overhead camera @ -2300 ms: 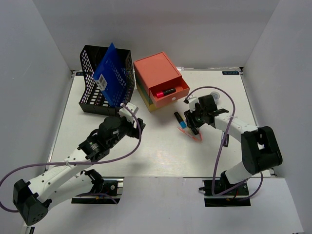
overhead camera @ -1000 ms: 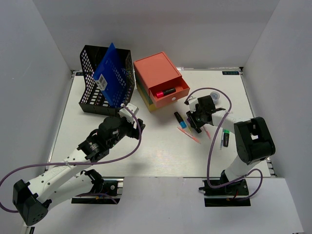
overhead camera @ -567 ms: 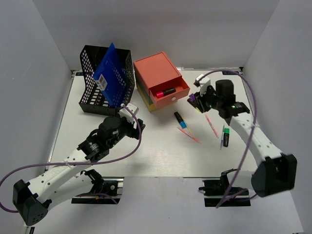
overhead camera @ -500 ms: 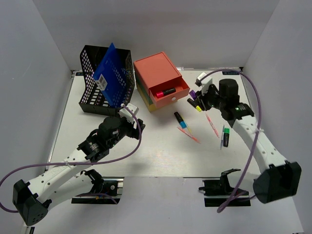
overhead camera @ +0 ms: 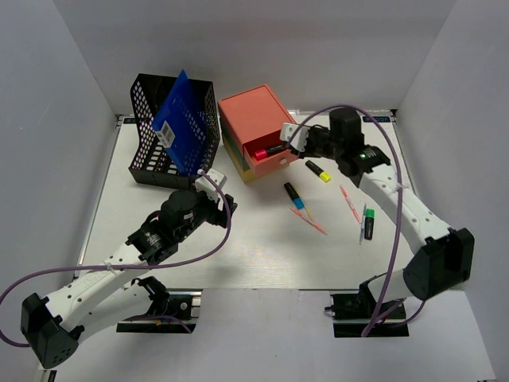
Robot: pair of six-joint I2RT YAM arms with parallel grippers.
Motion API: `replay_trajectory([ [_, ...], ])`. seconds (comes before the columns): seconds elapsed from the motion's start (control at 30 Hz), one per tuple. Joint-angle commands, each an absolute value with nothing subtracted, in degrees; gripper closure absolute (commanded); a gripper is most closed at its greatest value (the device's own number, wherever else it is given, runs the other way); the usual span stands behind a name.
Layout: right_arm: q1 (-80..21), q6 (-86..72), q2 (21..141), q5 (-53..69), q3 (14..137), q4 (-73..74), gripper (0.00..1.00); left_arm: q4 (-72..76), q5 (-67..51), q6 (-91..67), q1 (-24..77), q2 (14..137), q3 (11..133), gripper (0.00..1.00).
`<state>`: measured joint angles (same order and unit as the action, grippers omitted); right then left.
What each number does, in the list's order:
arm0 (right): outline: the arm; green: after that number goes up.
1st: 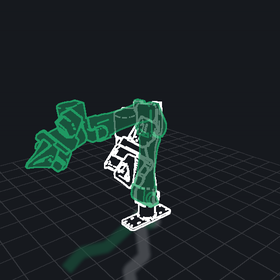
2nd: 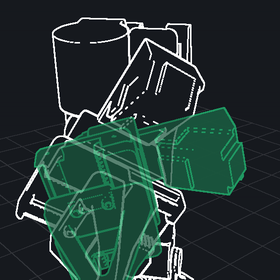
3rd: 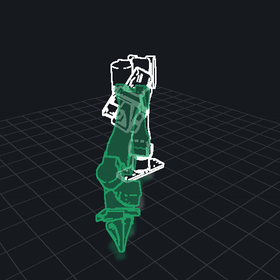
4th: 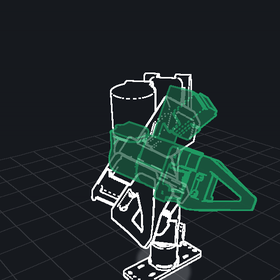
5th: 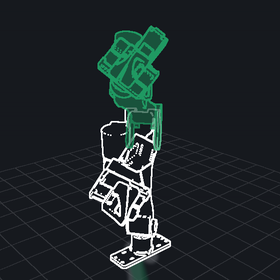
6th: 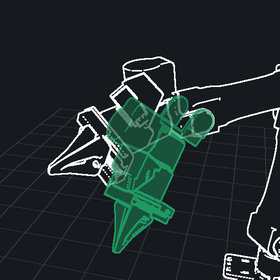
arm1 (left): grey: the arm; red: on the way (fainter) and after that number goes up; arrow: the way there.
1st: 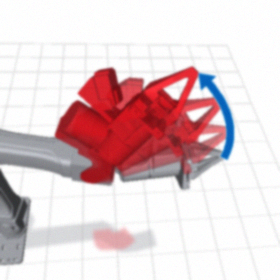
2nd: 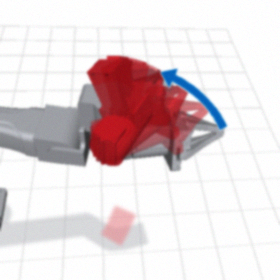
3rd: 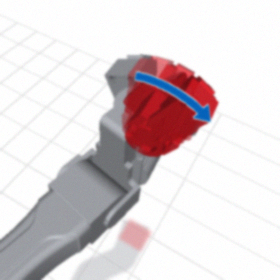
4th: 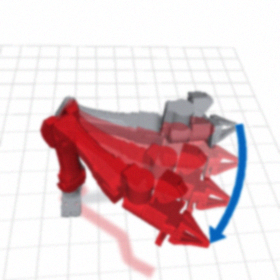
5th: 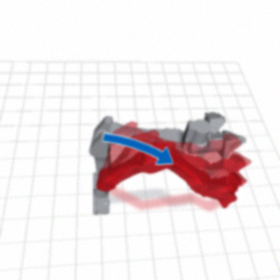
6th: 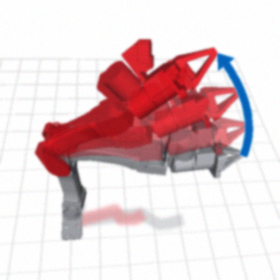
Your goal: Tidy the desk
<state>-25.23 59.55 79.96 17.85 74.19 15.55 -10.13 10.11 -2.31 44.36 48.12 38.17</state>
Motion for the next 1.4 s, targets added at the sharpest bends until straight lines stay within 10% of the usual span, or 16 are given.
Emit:
replay_trajectory([
  [0.0, -28.0, 72.1, 83.0, 13.4, 80.5, 16.2, 0.96, -10.1, 10.5, -1.8, 44.6, 47.4, 38.3, 0.13],
  [0.73, -32.6, 65.8, 85.6, 11.6, 82.2, 14.0, 0.34, -10.2, 9.1, -1.6, 44.6, 46.8, 38.6, 0.13],
  [0.9, -31.6, 47.7, 80.0, 6.6, 81.0, 8.4, 0.4, -10.3, 8.9, -1.8, 44.6, 46.5, 38.7, 0.13],
  [1.03, -25.8, 24.0, 73.6, -10.2, 73.4, 3.2, 0.92, -10.5, 7.7, -2.7, 44.6, 45.9, 39.3, 0.31],
  [1.07, -24.3, 20.2, 71.1, -9.8, 69.6, 4.6, 0.96, -10.6, 7.6, -3.1, 44.6, 45.7, 39.5, 0.55],
  [1.2, -15.4, 14.8, 67.9, -5.8, 61.0, 15.7, 0.96, -10.9, 5.6, -4.6, 44.6, 45.0, 40.6, 0.89],
  [1.37, -5.5, 10.7, 66.5, 1.9, 55.5, 24.0, 0.78, -10.1, 0.5, -7.3, 44.6, 46.2, 41.1, 0.79],
])
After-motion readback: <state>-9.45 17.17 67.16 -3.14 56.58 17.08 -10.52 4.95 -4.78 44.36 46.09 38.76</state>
